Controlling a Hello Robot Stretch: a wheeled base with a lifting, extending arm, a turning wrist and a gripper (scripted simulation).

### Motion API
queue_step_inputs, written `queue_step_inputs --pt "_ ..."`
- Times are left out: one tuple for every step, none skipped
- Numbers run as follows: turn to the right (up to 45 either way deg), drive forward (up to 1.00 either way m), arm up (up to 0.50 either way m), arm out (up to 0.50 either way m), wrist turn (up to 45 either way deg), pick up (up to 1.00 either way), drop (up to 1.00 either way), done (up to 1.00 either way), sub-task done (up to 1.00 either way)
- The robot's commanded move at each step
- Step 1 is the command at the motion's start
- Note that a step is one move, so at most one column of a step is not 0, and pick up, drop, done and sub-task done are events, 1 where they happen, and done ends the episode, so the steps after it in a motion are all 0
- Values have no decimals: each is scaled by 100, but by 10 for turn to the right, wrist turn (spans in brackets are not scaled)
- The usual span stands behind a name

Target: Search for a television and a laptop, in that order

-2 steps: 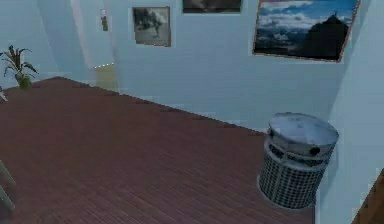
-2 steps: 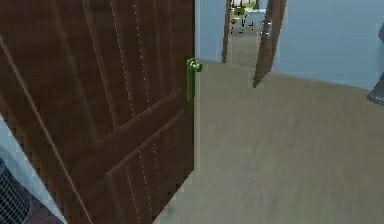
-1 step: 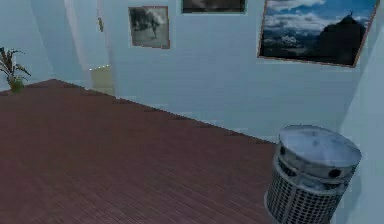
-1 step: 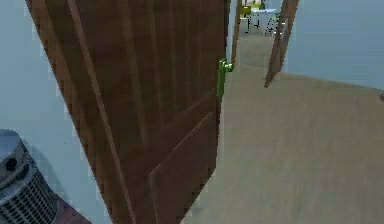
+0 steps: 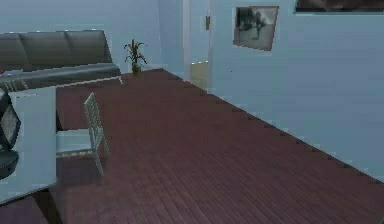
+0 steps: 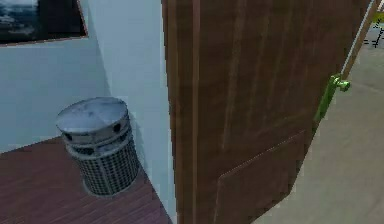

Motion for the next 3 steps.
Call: queue_step_inputs --pt "0 100 0 0 0 0 0 0 0" --pt "0 100 0 0 0 0 0 0 0" --pt "0 100 0 0 0 0 0 0 0"
